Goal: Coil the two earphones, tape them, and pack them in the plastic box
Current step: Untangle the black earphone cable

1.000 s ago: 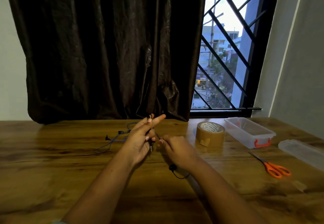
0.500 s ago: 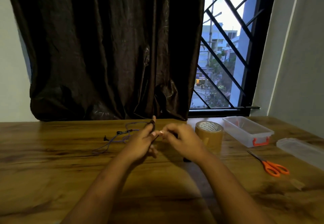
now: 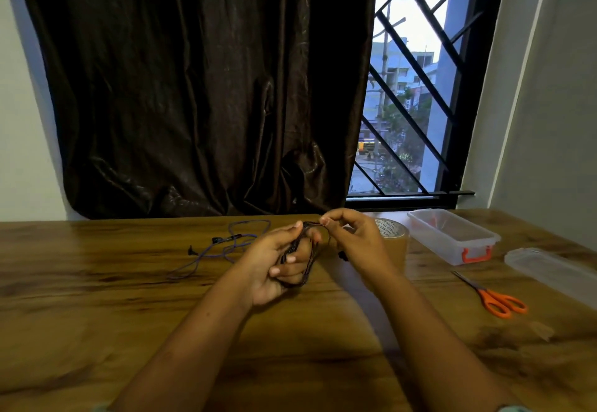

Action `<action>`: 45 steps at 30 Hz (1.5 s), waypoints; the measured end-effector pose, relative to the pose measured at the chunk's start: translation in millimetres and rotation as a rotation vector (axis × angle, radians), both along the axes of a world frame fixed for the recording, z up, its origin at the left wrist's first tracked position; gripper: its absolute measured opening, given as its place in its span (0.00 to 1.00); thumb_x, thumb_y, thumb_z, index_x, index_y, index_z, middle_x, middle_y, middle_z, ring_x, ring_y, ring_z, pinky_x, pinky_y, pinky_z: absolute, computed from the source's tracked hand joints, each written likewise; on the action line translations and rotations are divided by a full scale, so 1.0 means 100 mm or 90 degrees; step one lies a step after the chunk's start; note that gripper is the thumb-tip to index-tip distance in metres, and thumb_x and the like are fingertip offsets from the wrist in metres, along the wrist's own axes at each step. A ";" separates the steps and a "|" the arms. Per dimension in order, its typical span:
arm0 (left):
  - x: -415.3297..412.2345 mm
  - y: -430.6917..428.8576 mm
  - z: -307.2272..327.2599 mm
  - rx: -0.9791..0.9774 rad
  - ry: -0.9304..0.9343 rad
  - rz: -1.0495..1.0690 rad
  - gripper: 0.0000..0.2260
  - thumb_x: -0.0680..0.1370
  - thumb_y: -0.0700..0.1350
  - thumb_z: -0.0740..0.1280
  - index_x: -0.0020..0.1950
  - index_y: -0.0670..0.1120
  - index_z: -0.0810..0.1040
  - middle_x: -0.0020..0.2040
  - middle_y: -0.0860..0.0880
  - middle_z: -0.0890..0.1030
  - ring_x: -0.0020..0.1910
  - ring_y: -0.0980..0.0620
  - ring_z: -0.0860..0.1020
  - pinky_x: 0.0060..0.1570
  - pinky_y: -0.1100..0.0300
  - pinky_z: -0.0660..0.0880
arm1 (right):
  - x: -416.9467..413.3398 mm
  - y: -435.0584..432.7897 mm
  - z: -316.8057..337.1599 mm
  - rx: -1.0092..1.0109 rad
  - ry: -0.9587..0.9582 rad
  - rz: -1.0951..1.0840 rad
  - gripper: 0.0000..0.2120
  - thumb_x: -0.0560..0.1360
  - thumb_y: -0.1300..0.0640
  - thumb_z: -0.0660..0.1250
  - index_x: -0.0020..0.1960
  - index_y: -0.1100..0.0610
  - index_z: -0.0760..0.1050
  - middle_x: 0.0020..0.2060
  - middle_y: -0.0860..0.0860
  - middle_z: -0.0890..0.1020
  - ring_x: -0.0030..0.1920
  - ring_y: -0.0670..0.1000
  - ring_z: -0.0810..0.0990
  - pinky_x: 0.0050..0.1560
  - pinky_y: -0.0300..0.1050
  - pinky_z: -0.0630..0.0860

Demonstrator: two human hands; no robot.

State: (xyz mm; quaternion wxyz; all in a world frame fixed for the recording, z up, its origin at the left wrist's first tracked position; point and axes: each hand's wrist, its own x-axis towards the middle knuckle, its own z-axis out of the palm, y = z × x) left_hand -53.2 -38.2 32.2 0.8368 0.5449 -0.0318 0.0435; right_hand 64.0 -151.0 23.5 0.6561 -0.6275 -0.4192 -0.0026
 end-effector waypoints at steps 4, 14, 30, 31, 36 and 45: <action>0.04 -0.02 -0.03 -0.056 -0.038 0.062 0.18 0.81 0.45 0.51 0.56 0.41 0.79 0.25 0.49 0.71 0.14 0.62 0.59 0.17 0.69 0.54 | -0.10 0.07 -0.07 -0.083 0.014 0.023 0.12 0.77 0.65 0.63 0.40 0.52 0.78 0.31 0.46 0.78 0.29 0.38 0.75 0.32 0.33 0.69; 0.08 0.11 -0.10 -0.045 -0.055 0.190 0.17 0.82 0.44 0.53 0.67 0.41 0.70 0.23 0.51 0.67 0.17 0.60 0.61 0.17 0.69 0.58 | -0.29 0.14 -0.05 -0.141 0.188 0.128 0.15 0.80 0.60 0.56 0.45 0.54 0.81 0.40 0.50 0.83 0.42 0.46 0.79 0.42 0.41 0.71; 0.03 0.09 -0.08 -0.083 -0.044 0.073 0.20 0.76 0.47 0.55 0.63 0.42 0.76 0.18 0.53 0.61 0.14 0.59 0.59 0.17 0.67 0.56 | -0.30 0.17 -0.10 -0.081 0.168 0.274 0.13 0.82 0.57 0.54 0.50 0.59 0.76 0.40 0.50 0.83 0.41 0.44 0.81 0.40 0.35 0.77; 0.03 0.09 -0.08 -0.085 -0.041 0.063 0.20 0.77 0.47 0.55 0.63 0.42 0.76 0.18 0.53 0.61 0.14 0.59 0.59 0.17 0.67 0.57 | -0.30 0.17 -0.11 -0.093 0.189 0.291 0.12 0.82 0.57 0.55 0.51 0.59 0.76 0.41 0.50 0.83 0.41 0.44 0.82 0.40 0.37 0.78; 0.06 0.08 -0.08 -0.048 -0.034 0.113 0.17 0.80 0.46 0.52 0.55 0.38 0.77 0.17 0.52 0.61 0.17 0.57 0.62 0.20 0.66 0.62 | -0.27 0.21 -0.11 -0.085 0.225 0.262 0.12 0.82 0.59 0.55 0.57 0.62 0.74 0.41 0.53 0.82 0.38 0.46 0.81 0.41 0.38 0.78; 0.22 0.11 -0.18 -0.018 0.037 0.408 0.11 0.81 0.46 0.58 0.48 0.39 0.73 0.33 0.47 0.73 0.29 0.54 0.75 0.28 0.64 0.76 | -0.24 0.21 -0.12 -0.042 0.283 0.222 0.16 0.81 0.61 0.54 0.39 0.58 0.75 0.32 0.51 0.78 0.36 0.49 0.77 0.42 0.43 0.74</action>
